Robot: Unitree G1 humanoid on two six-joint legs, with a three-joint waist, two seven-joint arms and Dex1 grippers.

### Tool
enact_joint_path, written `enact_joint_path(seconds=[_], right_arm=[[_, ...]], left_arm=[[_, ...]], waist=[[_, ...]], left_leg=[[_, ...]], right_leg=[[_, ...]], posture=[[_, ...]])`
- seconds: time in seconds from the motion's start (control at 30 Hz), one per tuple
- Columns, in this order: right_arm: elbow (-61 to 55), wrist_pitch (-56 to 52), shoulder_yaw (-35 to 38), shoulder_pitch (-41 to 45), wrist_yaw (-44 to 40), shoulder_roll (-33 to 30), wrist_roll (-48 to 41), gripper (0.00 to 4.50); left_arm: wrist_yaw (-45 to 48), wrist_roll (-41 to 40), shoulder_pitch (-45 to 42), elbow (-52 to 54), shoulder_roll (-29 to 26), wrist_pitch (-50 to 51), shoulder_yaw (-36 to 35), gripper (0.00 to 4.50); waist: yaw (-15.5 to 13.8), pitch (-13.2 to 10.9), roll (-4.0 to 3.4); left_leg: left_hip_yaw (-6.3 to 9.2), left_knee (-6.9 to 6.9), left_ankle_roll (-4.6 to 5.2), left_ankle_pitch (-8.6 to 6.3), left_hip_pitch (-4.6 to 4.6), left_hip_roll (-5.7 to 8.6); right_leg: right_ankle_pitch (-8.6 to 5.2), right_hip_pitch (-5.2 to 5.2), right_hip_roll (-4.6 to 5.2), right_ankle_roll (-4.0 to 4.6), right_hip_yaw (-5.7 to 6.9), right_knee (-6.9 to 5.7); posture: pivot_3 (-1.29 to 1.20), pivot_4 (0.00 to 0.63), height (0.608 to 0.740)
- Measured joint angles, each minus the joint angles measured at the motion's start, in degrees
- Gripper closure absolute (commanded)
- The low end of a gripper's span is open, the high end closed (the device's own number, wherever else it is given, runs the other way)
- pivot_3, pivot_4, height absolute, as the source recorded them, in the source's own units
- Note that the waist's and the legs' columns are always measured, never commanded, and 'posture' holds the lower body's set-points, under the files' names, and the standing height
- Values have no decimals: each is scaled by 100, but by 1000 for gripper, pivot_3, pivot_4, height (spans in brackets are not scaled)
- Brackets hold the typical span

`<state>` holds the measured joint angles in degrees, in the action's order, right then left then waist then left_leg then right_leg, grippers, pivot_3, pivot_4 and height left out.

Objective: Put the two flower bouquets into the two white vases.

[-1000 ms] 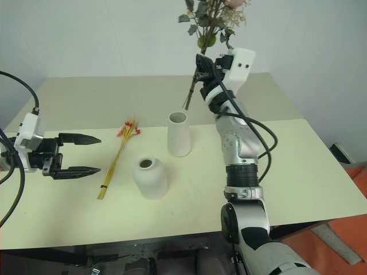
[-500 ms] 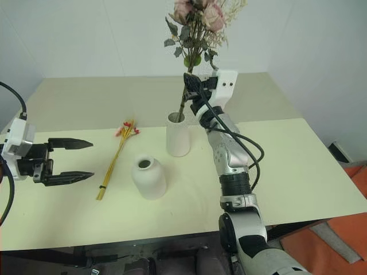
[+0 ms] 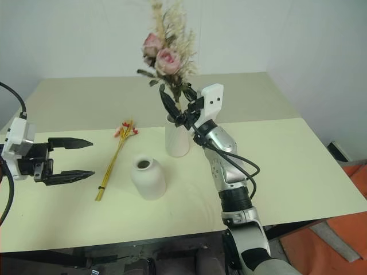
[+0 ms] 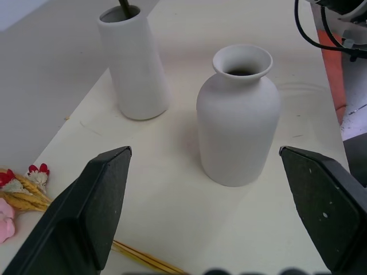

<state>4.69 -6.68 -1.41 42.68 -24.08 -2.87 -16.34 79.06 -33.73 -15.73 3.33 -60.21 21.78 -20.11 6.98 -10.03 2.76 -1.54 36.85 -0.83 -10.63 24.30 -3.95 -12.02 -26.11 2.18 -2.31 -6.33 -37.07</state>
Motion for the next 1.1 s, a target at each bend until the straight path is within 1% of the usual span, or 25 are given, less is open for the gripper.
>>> enact_joint_path(seconds=[0.03, 0.13, 0.23, 0.3, 0.33, 0.37, 0.4, 0.47, 0.53, 0.57, 0.63, 0.7, 0.83, 0.93, 1.03, 1.1], right_arm=[[-137, -59, -47, -112, -2, -73, 44, 22], [-857, -526, -135, -707, -117, -587, 58, 22], [-1493, -1214, -100, -1025, -120, -1028, -4, 22], [-1889, -1544, 29, -1174, -82, -1266, -76, 22], [-2102, -1714, 114, -1243, -64, -1419, -81, 22], [-2230, -1834, 190, -1274, -66, -1524, -102, 22], [-2446, -2091, 349, -1340, -83, -1748, -258, 22], [-2757, -2592, 667, -1425, -149, -2173, -554, 22], [-2997, -3158, 1020, -1459, -281, -2687, -891, 22], [-3089, -3371, 1154, -1454, -359, -2887, -1045, 22], [-3344, -3872, 1416, -1498, -676, -3543, -1486, 22], [-3525, -4170, 1660, -1554, -964, -3992, -1833, 22], [-3688, -4787, 2471, -2215, -1739, -4900, -2739, 22], [-3804, -4895, 3004, -2735, -2089, -5325, -2996, 22], [-3856, -4921, 3283, -2994, -2131, -5433, -3065, 22], [-3896, -4977, 3420, -3075, -2095, -5437, -3208, 0]], left_arm=[[-139, 23, -16, 3, 41, 43, 13, 0], [-1016, 256, -138, 55, 348, 360, 174, 0], [-2148, 516, -356, 213, 620, 1153, 480, 0], [-3080, 815, -639, 445, 933, 1693, 740, 0], [-3654, 1107, -786, 613, 1131, 1973, 926, 0], [-4026, 1308, -876, 700, 1262, 2153, 1054, 0], [-4464, 1474, -1054, 777, 1483, 2501, 1217, 0], [-4926, 1573, -1371, 829, 1776, 3144, 1438, 0], [-5254, 1602, -1944, 730, 2064, 3886, 1699, 0], [-5377, 1655, -2188, 651, 2159, 4104, 1806, 0], [-5623, 1844, -2762, 259, 2316, 4567, 2156, 0], [-5762, 1993, -2987, -40, 2372, 4830, 2352, 0], [-5857, 2044, -3286, -534, 2623, 5455, 2670, 0], [-5867, 2070, -3538, -972, 2685, 5723, 2828, 0], [-5864, 2182, -3600, -1332, 2695, 5701, 2986, 0], [-5817, 2219, -3620, -1663, 2747, 5695, 3045, 395]], waist=[[-18, 0, 0], [-134, 0, 0], [-176, 1, 2], [-222, 1, 3], [-251, 1, 3], [-286, 2, 3], [-309, 2, 4], [-330, 2, 5], [-381, 1, 8], [-401, 1, 8], [-428, 1, 7], [-388, 1, 8], [-414, 0, 9], [-429, 0, 10], [-414, 0, 10], [-411, -1, 11]], left_leg=[[0, 0, 0, 0, 0, 0], [0, 3, -2, 1, 2, 2], [0, 5, -3, 2, 0, 2], [3, 6, -4, 2, -3, 3], [3, 7, -4, 2, -4, 4], [3, 7, -4, 3, -5, 7], [4, 7, -5, 3, -4, 8], [6, 9, -5, 3, -1, 9], [11, 12, -5, 3, 0, 14], [12, 12, -5, 3, -2, 17], [16, 11, -5, 3, -8, 21], [19, 6, -4, 3, -19, 21], [30, 7, -4, 2, -13, 26], [33, 11, -4, 3, -15, 30], [39, 11, -5, 2, -33, 35], [46, 9, -5, 2, -54, 40]], right_leg=[[0, 1, 1, 0, 2, 0], [-1, 3, 2, -3, 1, 3], [-2, 3, 1, -8, 0, -2], [-6, 5, 0, -19, 1, -4], [-9, 6, 0, -24, 1, -4], [-12, 6, 0, -30, -1, -4], [-14, 7, 0, -34, -1, -3], [-13, 7, 0, -33, -2, -2], [-13, 9, 0, -34, -1, 1], [-14, 11, 0, -36, -2, 1], [-20, 16, 0, -47, -3, 3], [-23, 23, -6, -49, -11, 6], [-26, 27, -5, -53, -8, 9], [-26, 31, -4, -56, -9, 10], [-25, 48, -4, -58, -11, 9], [-27, 70, -4, -59, -11, 11]], posture=[[0, 150, 740], [0, 150, 740], [0, 150, 740], [0, 150, 740], [0, 150, 740], [0, 150, 740], [0, 150, 740], [0, 150, 740], [0, 150, 740], [0, 150, 740], [0, 150, 740], [0, 150, 740], [0, 150, 740], [0, 150, 740], [0, 150, 740], [0, 150, 740]])
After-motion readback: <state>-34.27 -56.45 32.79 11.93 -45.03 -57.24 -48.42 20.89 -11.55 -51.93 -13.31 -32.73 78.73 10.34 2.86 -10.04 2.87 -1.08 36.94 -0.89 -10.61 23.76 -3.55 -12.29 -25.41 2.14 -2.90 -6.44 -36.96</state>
